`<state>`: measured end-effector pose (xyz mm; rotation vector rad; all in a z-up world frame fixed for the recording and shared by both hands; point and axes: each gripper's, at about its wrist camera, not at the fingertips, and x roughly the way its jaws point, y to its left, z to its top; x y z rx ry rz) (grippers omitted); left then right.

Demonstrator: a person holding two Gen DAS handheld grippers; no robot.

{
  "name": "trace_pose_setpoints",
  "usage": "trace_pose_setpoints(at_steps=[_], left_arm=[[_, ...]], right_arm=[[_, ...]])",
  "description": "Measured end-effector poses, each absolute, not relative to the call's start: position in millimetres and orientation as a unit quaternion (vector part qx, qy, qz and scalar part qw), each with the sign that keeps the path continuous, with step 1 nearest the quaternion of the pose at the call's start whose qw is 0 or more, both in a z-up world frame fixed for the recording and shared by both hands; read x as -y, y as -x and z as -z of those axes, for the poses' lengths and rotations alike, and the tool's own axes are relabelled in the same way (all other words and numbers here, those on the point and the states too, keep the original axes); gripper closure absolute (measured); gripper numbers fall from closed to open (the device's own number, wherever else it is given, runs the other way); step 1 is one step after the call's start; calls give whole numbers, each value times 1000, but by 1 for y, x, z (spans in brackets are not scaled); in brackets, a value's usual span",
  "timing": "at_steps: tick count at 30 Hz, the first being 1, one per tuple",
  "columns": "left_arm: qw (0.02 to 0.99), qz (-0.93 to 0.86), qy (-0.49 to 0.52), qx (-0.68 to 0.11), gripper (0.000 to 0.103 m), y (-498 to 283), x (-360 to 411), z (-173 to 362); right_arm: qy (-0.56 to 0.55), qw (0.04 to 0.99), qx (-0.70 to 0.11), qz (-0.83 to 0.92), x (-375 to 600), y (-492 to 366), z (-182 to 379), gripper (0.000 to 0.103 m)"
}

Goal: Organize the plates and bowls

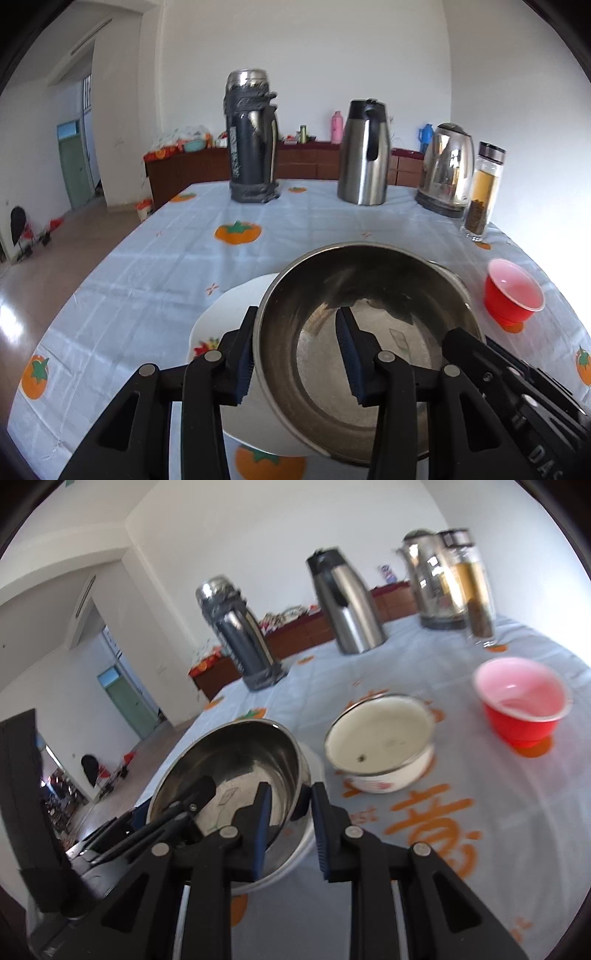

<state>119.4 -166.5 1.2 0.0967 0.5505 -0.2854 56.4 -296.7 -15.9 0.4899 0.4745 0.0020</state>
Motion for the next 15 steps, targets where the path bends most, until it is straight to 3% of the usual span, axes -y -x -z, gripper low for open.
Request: trace_pose_setpoints(at_steps=[15], left_arm=[[924,211,-71,-312,59,-84,240,24]], right_arm=[[-327,900,-280,72,367,0,54,79]])
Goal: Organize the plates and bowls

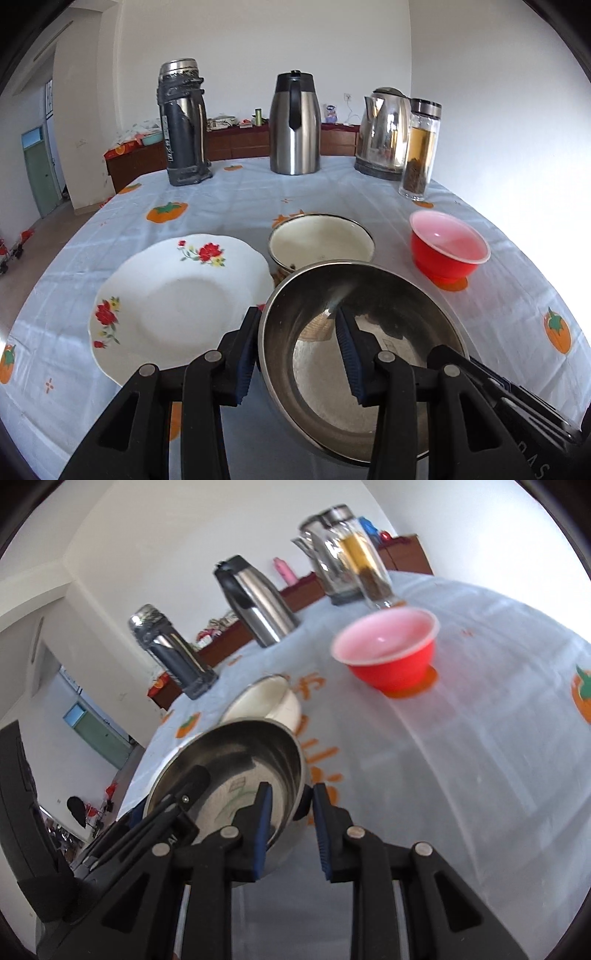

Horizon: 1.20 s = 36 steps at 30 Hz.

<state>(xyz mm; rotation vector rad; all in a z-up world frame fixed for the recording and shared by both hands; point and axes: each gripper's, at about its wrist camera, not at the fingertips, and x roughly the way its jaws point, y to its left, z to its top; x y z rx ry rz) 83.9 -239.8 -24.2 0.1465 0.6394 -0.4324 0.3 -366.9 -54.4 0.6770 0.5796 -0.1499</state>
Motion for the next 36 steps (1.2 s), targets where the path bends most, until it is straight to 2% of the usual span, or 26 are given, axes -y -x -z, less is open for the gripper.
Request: trace_pose_setpoints(at_steps=[3,5,7,12,16,20,22,26,30,36], left_arm=[[919,223,-78,-315,59,-83,245,25],[927,215,-94,-293,58,-79,246,19],[930,216,-100,-278,58,-79,247,10],[926,241,-89,-276,58,-97,269,-13],[907,278,-88,-304,58,-125,323,-22],[894,285,-111,-329,58,-147,372,-14],[883,281,-111,-358,58,-159,390,-8],[866,254,-129,-411,58,-176,411,10],[835,267,-87,-473,60,-191,415,29],[855,282,-100,-424,62,-166,403,0]], right_arm=[[-334,895,-286,74,378,0,57,79],[-355,892,-268,78,391,7,56,73],[-367,893,-244,91,409,9,50,51],[-374,892,-215,137,462,-8,34,50],[-348,892,-229,174,488,-31,27,65],[-356,881,-251,186,508,-50,41,70],[-356,879,-260,181,512,-57,46,81],[-356,877,-271,175,516,-65,55,85],[-361,876,-276,163,518,-69,59,93],[-359,883,-265,144,505,-59,44,93]])
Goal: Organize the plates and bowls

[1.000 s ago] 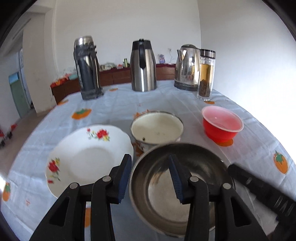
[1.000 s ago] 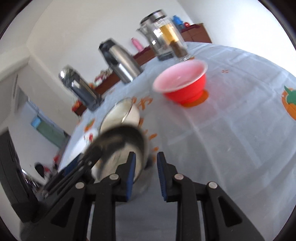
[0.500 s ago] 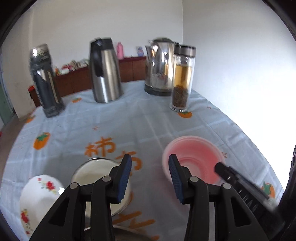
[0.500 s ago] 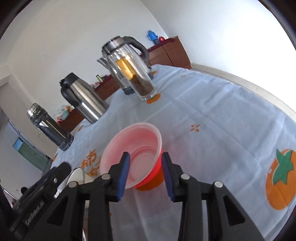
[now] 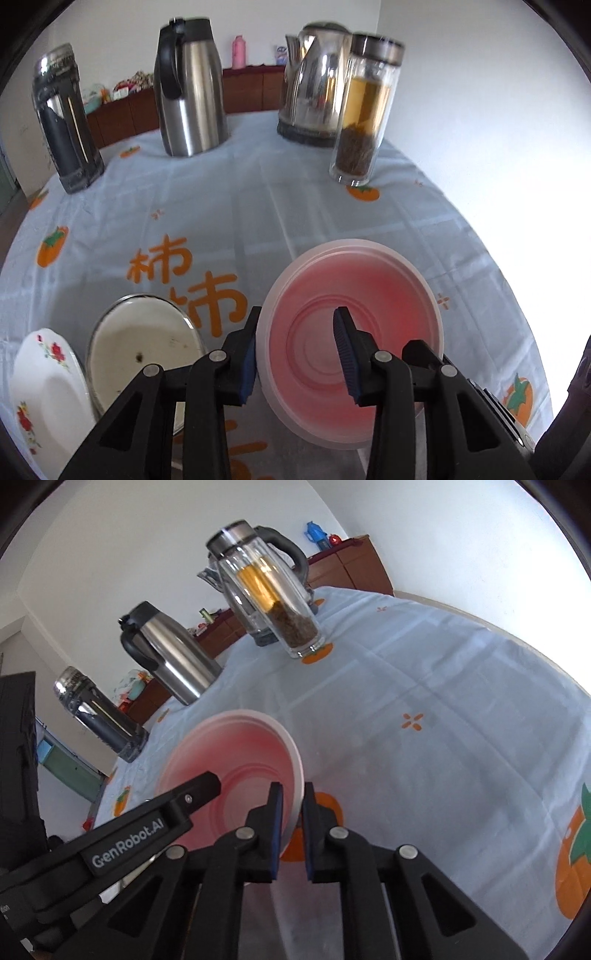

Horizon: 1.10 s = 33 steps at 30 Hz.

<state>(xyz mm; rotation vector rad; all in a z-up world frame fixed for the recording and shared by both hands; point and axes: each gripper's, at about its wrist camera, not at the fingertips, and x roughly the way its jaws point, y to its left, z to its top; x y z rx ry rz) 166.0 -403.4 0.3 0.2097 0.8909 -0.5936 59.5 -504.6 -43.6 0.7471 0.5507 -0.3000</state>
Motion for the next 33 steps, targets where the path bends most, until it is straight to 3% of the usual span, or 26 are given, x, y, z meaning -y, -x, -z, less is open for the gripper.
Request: trace_pose_setpoints(at_steps=[7,12,19,30,33], left_arm=[[884,279,-99,-363,62,-121,351,-48],[895,255,-94,-354,62,-98,296,-53],[893,219,-86,-383,62,-90,243,-21],[886,188,-122,-407,62,-97,240,18],[886,189,-119,-407,61,-97,234,18]], right_arm=[[-341,901,-246,109,461,-25,-13,93],[-323,907,-259,77,409,-8,-28,93],[-302,905,-292,60,356,-2,-4,93],[-265,902,-330,87,343,-13,26,93],[-260,900,-339,82,342,-15,27,86]])
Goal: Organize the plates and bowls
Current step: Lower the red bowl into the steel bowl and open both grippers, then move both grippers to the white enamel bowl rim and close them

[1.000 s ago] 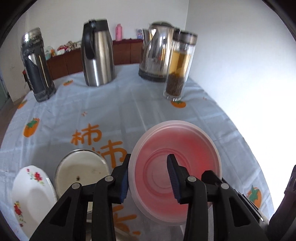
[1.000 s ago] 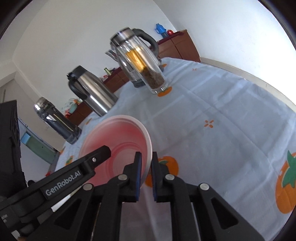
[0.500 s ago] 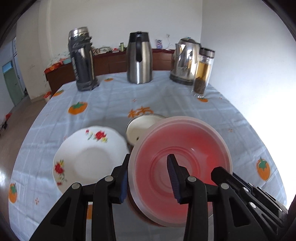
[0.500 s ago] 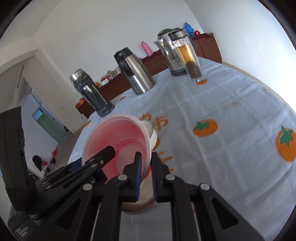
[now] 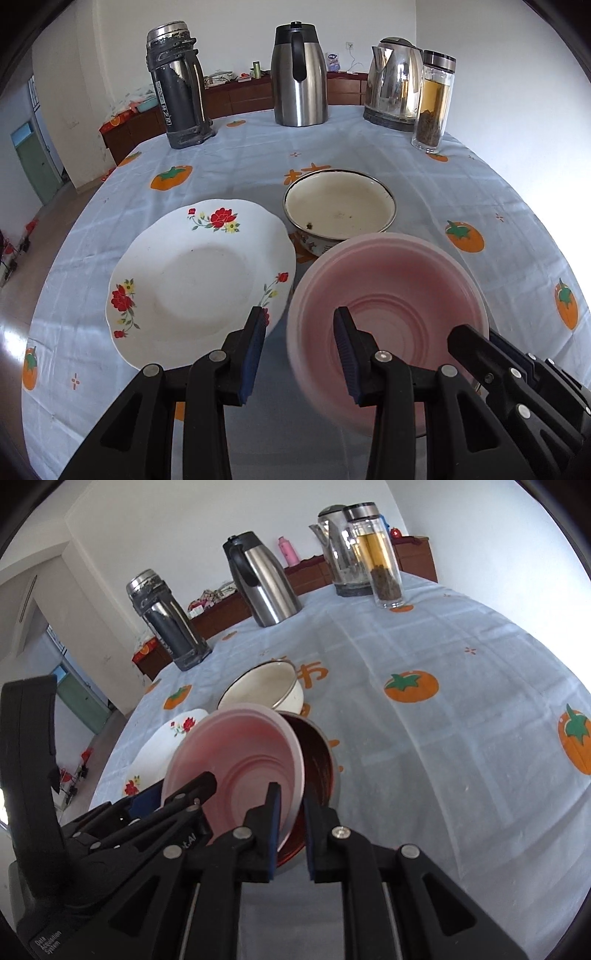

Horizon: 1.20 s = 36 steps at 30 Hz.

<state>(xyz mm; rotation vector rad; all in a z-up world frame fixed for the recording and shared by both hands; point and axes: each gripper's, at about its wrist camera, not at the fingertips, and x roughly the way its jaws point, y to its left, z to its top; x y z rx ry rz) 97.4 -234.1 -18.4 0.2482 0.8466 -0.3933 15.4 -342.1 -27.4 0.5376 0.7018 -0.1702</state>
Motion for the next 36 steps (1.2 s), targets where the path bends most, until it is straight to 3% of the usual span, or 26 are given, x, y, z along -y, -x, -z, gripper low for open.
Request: trace_pose_setpoints(at_steps=[5,7,8,14,19,32,36], left_arm=[[893,188,-107,-395,60,-96,221,11],[894,187,-101,-395,60,-96,217,9],[894,187,-97,-395,60,-96,215,8],[899,190,-78,-387,60,-95,203,0],[907,196,-61,-367,60,-94,192,-9],[917,181,-80,-346,60,-91,194,-10],[916,181,-77,-349,60,-92,193,-10]], right_arm=[[-250,907,-326,88,341,-10,17,67],[-236,912,-319,108,342,-7,10,40],[-231,914,-312,113,343,-4,6,37],[-241,924,-272,122,351,14,-9,38],[-245,924,-269,120,357,15,-6,51],[-241,930,-248,123,358,21,-10,52],[-232,933,-246,126,356,20,-11,57]])
